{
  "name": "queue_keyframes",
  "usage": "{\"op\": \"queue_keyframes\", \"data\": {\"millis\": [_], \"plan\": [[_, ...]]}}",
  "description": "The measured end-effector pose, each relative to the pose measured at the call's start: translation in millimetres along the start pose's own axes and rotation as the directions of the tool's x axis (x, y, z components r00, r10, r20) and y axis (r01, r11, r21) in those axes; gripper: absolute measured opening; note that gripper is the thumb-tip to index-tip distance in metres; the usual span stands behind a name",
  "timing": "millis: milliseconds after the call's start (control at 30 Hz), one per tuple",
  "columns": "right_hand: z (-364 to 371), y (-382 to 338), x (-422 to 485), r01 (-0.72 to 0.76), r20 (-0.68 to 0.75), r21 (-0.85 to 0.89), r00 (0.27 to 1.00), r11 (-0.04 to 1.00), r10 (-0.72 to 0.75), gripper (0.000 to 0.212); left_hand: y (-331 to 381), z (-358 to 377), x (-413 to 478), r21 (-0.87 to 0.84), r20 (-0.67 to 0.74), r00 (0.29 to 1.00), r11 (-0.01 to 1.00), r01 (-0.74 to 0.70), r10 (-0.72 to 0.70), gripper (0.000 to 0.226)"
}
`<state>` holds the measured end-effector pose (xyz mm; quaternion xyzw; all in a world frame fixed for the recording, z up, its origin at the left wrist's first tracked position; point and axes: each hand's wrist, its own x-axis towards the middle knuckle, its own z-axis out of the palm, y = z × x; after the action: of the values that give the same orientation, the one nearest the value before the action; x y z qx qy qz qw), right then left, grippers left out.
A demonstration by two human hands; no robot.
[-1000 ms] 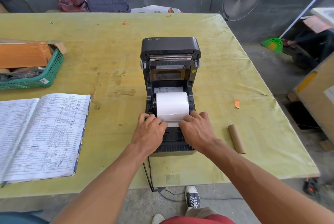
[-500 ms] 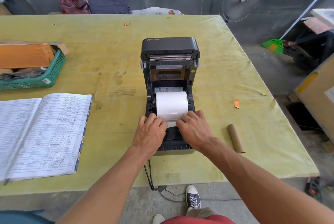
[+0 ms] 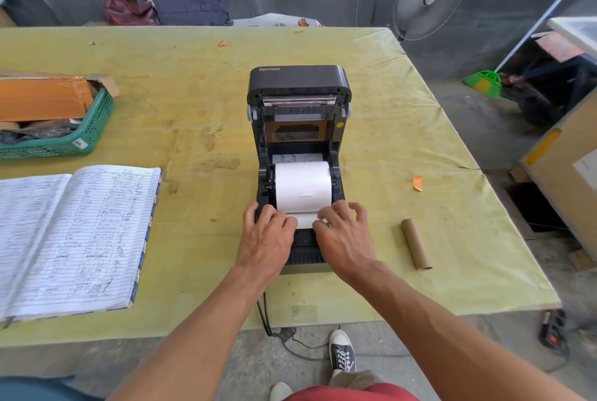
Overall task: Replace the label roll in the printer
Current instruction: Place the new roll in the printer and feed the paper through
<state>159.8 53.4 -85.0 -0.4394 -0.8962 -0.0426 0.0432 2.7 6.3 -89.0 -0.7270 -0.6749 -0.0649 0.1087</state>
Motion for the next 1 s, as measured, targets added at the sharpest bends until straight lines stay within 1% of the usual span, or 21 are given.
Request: {"op": "queue_keyframes", "data": {"millis": [167,267,467,633,900,1000], "plan": [[-1,-4,-6,-0.018,-0.016,-0.001,1.000,1.000,0.018,0.008,1,-6,-2,0.017,0.015,1.000,1.000,0.001,-0.002,0.015],[-4,-7,-11,-0.015,0.002,-0.030,1.000,0.999,0.015,0.007,2,-9,-4,0.023,0.013,1.000,1.000,-0.013,0.012,0.016],[-10,-10,-17,-0.027,0.055,-0.054,0.998,0.998,0.030,0.016,0,-9,-14,0.021,-0.023,0.997,0.997,-0.069,0.070,0.018],[-9,-13,-25,-0.014,0.060,-0.031,0.998,0.999,0.016,0.018,3,-8,-26,0.002,-0.043,0.998,0.999,-0.046,0.046,0.019],[-9,-16,-41,-0.016,-0.021,0.002,1.000,1.000,0.016,0.025,3,-13,-40,-0.040,-0.114,0.991,0.996,-0.081,0.075,0.016],[-11,-17,-50,0.005,-0.042,-0.003,0.999,1.000,-0.005,0.027,0,-11,-49,-0.060,-0.127,0.984,0.990,-0.131,0.123,0.016]]}}
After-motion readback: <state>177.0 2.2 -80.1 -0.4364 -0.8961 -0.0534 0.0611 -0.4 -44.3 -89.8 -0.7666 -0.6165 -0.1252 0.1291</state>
